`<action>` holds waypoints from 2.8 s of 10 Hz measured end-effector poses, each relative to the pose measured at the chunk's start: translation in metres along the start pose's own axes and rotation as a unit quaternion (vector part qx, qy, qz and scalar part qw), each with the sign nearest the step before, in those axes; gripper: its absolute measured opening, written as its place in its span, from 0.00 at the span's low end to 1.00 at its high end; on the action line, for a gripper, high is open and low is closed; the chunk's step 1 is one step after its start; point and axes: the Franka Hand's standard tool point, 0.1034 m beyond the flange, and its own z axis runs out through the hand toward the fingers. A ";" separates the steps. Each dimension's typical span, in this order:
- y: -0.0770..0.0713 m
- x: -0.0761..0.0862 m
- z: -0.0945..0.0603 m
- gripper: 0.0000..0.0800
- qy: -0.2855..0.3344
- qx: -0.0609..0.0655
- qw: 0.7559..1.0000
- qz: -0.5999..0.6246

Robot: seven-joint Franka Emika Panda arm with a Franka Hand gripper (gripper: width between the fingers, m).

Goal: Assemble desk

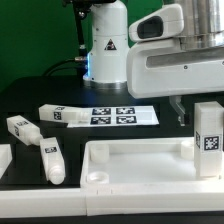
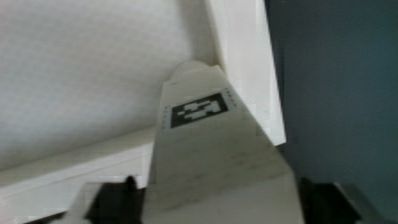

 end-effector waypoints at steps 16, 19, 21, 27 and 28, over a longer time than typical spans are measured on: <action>0.004 -0.002 0.001 0.80 0.017 -0.001 0.969 0.247; -0.001 -0.004 0.001 0.81 0.018 -0.014 0.999 0.043; -0.003 -0.006 0.002 0.81 0.016 -0.011 1.000 0.004; -0.003 -0.008 0.003 0.36 0.020 -0.013 0.966 0.258; -0.004 -0.009 0.004 0.36 0.023 -0.012 0.935 0.355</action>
Offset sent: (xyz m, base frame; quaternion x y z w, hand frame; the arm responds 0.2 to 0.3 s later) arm -0.0002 -0.0021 -0.0043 -0.0681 0.0492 0.3153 0.9453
